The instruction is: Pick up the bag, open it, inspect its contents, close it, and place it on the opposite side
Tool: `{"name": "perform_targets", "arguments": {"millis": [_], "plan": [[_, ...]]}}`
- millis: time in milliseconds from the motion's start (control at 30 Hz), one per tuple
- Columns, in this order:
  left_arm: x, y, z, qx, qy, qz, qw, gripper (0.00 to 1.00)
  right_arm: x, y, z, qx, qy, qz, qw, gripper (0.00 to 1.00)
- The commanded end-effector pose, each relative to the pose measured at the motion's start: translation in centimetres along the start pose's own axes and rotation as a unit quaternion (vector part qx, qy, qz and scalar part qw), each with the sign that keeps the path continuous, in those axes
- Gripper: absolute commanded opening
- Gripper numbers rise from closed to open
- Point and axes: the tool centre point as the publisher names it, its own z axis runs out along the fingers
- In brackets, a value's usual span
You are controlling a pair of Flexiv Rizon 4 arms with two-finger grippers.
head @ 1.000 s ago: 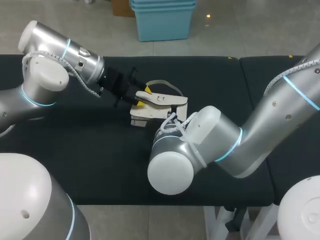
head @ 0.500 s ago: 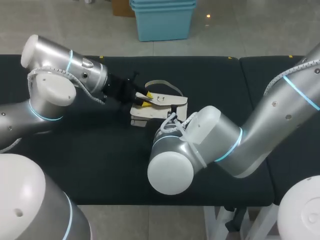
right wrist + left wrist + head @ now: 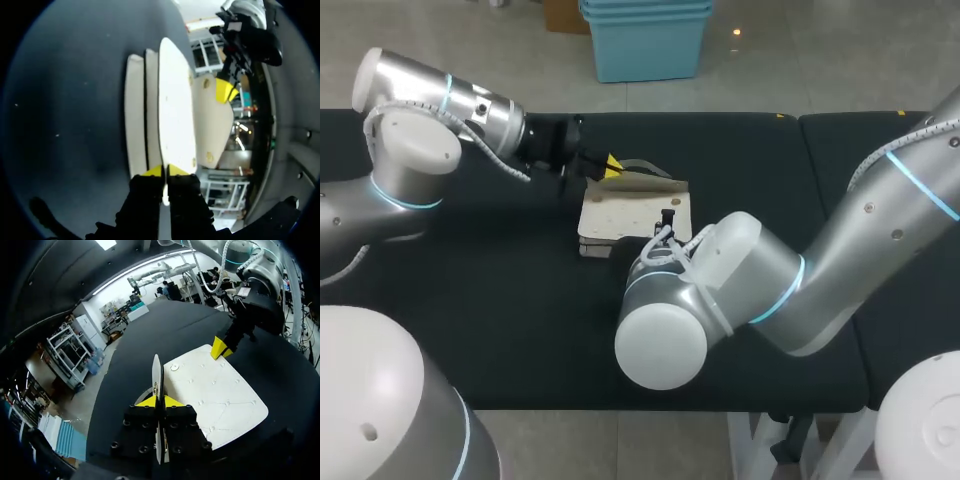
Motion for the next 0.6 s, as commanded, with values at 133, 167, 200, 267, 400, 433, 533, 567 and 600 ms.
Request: {"name": "perform_targets", "arguments": {"millis": [133, 167, 200, 267, 400, 433, 533, 567, 600], "plan": [[-1.0, 0.8, 0.4, 0.007, 0.077, -0.035, 0.996, 0.00, 0.4, -0.4, 0.1, -0.029, -0.008, 0.001, 1.000, 0.00], [-0.7, 0.8, 0.5, 0.002, 0.077, -0.024, 0.997, 0.00, 0.4, -0.4, 0.1, -0.029, -0.008, 0.001, 1.000, 0.00], [-0.3, 0.8, 0.7, -0.001, 0.077, -0.020, 0.997, 0.00, 0.4, -0.4, 0.1, -0.029, -0.008, 0.001, 1.000, 0.00], [0.4, 1.0, 1.1, -0.016, 0.076, 0.002, 0.997, 0.00, 0.4, -0.4, 0.1, -0.029, -0.008, 0.001, 1.000, 0.00], [1.6, 1.2, 1.5, -0.020, 0.084, 0.025, 0.996, 0.34, 0.4, -0.4, 0.1, -0.029, -0.008, 0.001, 1.000, 0.00], [1.8, 1.2, 1.5, -0.027, 0.076, 0.036, 0.996, 0.44, 0.4, -0.4, 0.1, -0.029, -0.008, 0.001, 1.000, 0.00], [2.4, 1.1, 1.6, -0.049, 0.057, 0.067, 0.995, 0.67, 0.4, -0.4, 0.1, -0.029, -0.008, 0.001, 1.000, 0.00], [2.6, 1.1, 1.6, -0.047, 0.053, 0.068, 0.995, 0.67, 0.4, -0.4, 0.1, -0.029, -0.008, 0.001, 1.000, 0.00], [2.7, 1.1, 1.6, -0.044, 0.050, 0.065, 0.996, 0.66, 0.4, -0.4, 0.1, -0.029, -0.008, 0.001, 1.000, 0.00]]}}
